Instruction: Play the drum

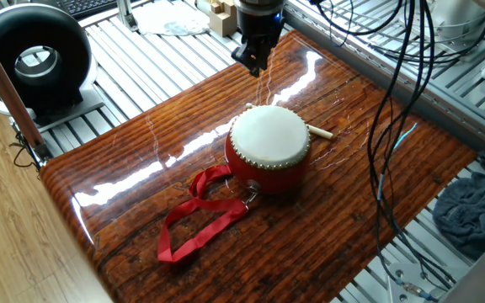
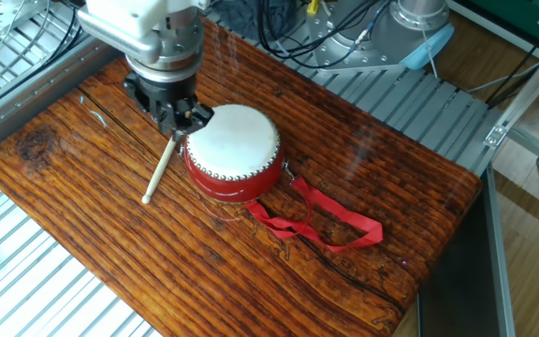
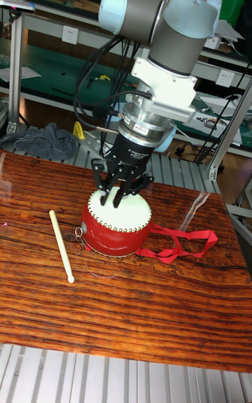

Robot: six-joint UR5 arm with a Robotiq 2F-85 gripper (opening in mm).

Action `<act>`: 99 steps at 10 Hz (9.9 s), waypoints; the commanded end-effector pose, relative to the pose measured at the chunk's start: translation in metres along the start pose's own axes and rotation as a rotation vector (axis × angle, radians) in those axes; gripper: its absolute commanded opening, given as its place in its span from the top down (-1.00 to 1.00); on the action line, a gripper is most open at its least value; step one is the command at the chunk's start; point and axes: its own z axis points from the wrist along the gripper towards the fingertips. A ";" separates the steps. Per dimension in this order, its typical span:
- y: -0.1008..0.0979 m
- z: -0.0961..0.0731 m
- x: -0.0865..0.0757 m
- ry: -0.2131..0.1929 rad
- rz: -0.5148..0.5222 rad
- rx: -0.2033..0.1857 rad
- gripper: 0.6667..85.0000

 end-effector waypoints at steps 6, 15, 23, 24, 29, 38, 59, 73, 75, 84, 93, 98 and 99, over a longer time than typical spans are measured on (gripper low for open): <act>0.013 -0.002 -0.015 -0.078 -0.330 -0.059 0.99; -0.015 0.016 0.023 -0.077 -0.470 -0.114 0.99; -0.043 0.041 0.052 -0.065 -0.509 -0.189 0.98; -0.048 0.050 0.051 -0.075 -0.518 -0.178 0.98; -0.049 0.069 0.052 -0.095 -0.514 -0.178 0.97; -0.094 0.073 0.053 -0.051 -0.468 -0.011 0.98; -0.068 0.134 0.082 0.097 -0.291 -0.231 0.46; -0.063 0.156 0.102 0.064 -0.301 -0.186 0.23; -0.067 0.162 0.106 0.049 -0.314 -0.176 0.23; -0.055 0.174 0.116 0.082 -0.323 -0.195 0.19; -0.052 0.190 0.116 0.087 -0.328 -0.215 0.24; -0.052 0.192 0.113 0.077 -0.334 -0.210 0.53; -0.057 0.193 0.111 0.071 -0.347 -0.192 0.69</act>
